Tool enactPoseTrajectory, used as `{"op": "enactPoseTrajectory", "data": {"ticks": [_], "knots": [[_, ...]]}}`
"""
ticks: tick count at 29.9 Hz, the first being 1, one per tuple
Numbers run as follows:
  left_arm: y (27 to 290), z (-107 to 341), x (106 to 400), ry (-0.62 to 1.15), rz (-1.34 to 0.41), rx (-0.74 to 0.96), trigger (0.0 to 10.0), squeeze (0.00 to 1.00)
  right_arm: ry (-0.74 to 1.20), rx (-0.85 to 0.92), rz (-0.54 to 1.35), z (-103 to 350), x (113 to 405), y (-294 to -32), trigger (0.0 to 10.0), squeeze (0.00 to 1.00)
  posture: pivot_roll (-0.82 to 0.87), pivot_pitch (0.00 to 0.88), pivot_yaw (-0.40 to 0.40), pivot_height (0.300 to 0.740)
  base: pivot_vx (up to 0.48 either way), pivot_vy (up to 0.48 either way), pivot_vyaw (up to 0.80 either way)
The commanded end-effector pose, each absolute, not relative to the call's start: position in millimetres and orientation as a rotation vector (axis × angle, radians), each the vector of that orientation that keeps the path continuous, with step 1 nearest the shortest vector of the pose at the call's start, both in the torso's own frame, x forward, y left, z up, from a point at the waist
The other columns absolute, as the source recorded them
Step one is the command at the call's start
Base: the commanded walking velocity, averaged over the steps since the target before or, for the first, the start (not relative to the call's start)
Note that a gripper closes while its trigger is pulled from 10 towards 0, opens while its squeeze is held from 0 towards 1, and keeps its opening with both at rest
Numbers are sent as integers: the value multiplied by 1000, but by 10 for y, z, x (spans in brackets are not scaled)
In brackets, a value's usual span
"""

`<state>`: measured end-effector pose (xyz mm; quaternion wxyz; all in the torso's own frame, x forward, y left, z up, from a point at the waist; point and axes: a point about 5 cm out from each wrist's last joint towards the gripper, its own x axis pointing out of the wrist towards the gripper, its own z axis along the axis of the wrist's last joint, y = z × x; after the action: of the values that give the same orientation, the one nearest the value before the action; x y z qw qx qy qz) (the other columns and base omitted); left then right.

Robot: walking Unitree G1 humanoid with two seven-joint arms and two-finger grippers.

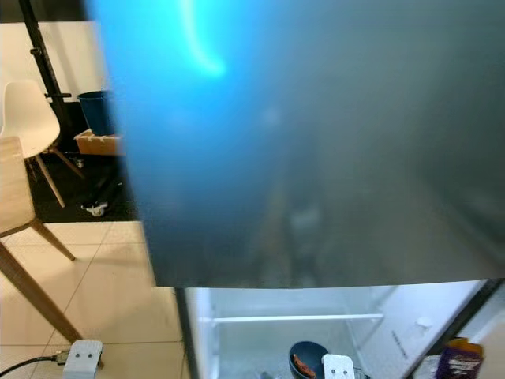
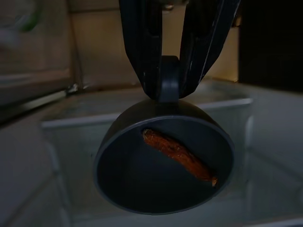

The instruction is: Restocking fridge

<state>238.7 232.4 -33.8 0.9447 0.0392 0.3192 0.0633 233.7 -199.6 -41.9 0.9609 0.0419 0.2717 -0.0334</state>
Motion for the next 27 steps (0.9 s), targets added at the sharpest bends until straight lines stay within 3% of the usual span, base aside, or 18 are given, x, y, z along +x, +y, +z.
{"op": "enactPoseTrajectory", "data": {"ticks": [1, 11, 16, 19, 27], "knots": [[2345, -350, 2360, 656, 125, 103, 10000, 0, 565, 93, -67, -453, 2292, -1977, 10000, 0, -43, 99, 32, 740, 0, 0, 0], [2328, -355, 2339, 647, 84, 138, 10000, 0, 566, 95, -66, -466, 2271, -1962, 10000, 0, -44, 92, 34, 740, 0, 0, 0], [2138, -377, 2297, 630, -153, 162, 10000, 0, 528, 95, -56, -415, 2335, -1925, 10000, 0, -45, 86, 33, 740, 0, 0, 0], [1979, -357, 2252, 588, -389, 207, 10000, 0, 489, 76, -24, -348, 2418, -1890, 10000, 0, -47, 83, 31, 740, 0, 0, 0], [1846, -238, 2292, 497, -578, 231, 10000, 0, 461, 88, 37, -264, 2539, -1814, 10000, 0, -47, 76, 20, 736, 0, 0, 0]]}}
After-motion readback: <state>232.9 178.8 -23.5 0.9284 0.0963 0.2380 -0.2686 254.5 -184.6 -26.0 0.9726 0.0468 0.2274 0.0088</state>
